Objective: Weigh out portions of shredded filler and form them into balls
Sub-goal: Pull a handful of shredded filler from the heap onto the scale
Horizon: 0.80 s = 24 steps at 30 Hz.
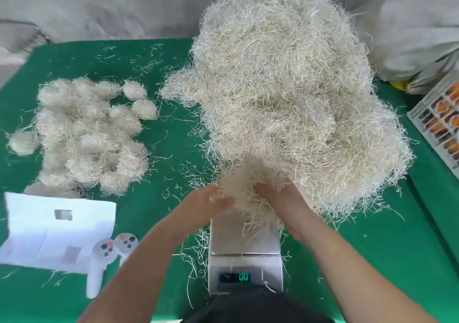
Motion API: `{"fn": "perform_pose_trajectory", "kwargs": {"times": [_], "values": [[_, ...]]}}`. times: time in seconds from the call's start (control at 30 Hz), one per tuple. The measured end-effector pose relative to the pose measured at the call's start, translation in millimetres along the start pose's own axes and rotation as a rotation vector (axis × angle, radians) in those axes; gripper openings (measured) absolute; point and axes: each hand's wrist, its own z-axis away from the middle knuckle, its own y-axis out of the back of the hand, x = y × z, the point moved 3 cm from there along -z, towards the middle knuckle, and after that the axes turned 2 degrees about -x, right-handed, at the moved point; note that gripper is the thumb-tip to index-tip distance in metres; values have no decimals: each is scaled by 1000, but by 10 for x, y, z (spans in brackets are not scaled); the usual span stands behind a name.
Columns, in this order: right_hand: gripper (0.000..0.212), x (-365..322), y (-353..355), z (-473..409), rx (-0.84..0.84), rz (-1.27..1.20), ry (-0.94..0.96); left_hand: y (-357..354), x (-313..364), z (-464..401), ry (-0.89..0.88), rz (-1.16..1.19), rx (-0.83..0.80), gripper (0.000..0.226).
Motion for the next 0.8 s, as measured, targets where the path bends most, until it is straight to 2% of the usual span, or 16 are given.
{"fn": "perform_pose_trajectory", "kwargs": {"times": [0.07,0.1,0.13,0.17,0.2,0.23,0.27,0.3,0.37,0.43,0.5,0.57,0.67,0.73,0.8], "values": [[67,240,-55,33,-100,74,-30,81,-293,-79,87,125,258,37],[68,339,-107,60,-175,106,-64,22,-365,-131,105,129,316,41],[62,426,-157,71,-221,162,-71,-88,-395,-191,130,51,316,44],[44,496,-206,67,-237,260,-33,-237,-425,-240,126,-25,267,48],[24,523,-235,54,-230,421,17,-391,-480,-252,82,-64,223,50],[12,524,-239,48,-220,605,41,-504,-516,-248,42,-97,213,50],[20,538,-221,44,-216,794,47,-547,-567,-232,21,-139,249,49],[39,539,-174,55,-204,943,54,-523,-608,-218,26,-187,321,52],[65,520,-35,86,-154,894,27,-404,-707,-180,115,-253,466,65],[71,499,106,111,-79,769,76,-260,-721,-104,163,-137,548,75],[70,468,164,169,-3,698,157,-178,-733,-39,94,-37,596,69],[68,438,131,262,16,655,245,-179,-712,30,18,-59,595,62],[67,447,17,382,-15,753,347,-262,-665,69,-56,-237,557,56],[70,456,-34,419,-27,813,364,-349,-713,94,-39,-320,530,58],[71,482,-73,426,-35,837,366,-460,-790,119,13,-298,496,62]]}}
